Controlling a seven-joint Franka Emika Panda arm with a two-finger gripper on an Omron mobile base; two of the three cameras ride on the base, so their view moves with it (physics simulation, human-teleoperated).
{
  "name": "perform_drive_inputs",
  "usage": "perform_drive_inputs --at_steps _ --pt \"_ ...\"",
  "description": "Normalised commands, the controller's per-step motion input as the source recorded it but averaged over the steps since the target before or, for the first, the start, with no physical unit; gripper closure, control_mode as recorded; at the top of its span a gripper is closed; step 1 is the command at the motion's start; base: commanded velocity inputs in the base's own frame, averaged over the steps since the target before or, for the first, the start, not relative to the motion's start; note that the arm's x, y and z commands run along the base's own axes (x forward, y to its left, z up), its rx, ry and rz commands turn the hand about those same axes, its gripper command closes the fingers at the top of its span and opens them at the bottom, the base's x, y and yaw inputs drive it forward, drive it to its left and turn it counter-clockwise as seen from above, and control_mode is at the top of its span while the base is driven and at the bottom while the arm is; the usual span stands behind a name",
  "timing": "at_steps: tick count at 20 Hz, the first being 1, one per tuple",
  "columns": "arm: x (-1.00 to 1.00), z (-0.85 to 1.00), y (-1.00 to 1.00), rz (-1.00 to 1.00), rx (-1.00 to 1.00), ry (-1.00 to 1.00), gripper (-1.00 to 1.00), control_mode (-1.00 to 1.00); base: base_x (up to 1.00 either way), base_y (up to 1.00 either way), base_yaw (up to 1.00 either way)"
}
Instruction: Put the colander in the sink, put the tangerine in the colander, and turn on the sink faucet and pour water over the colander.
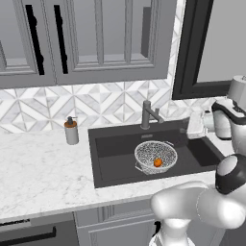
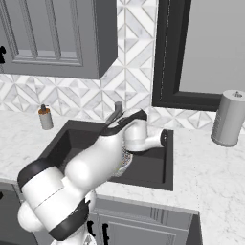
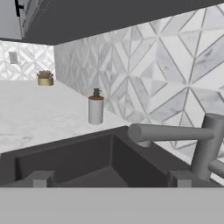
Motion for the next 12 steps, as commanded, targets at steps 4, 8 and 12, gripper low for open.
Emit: perform_drive_inputs --at_steps 4,8,12 --pt "0.33 -0.04 -0.19 0.10 0.00 -0.07 -1.00 -1.00 0.00 0.00 0.00" --pt "0.37 -0.01 -0.05 0.07 0.00 -0.18 -1.00 -1.00 0.00 0.00 0.00" --pt "0.38 0.00 0.02 0.03 0.00 -0.20 -1.00 -1.00 0.00 0.00 0.00"
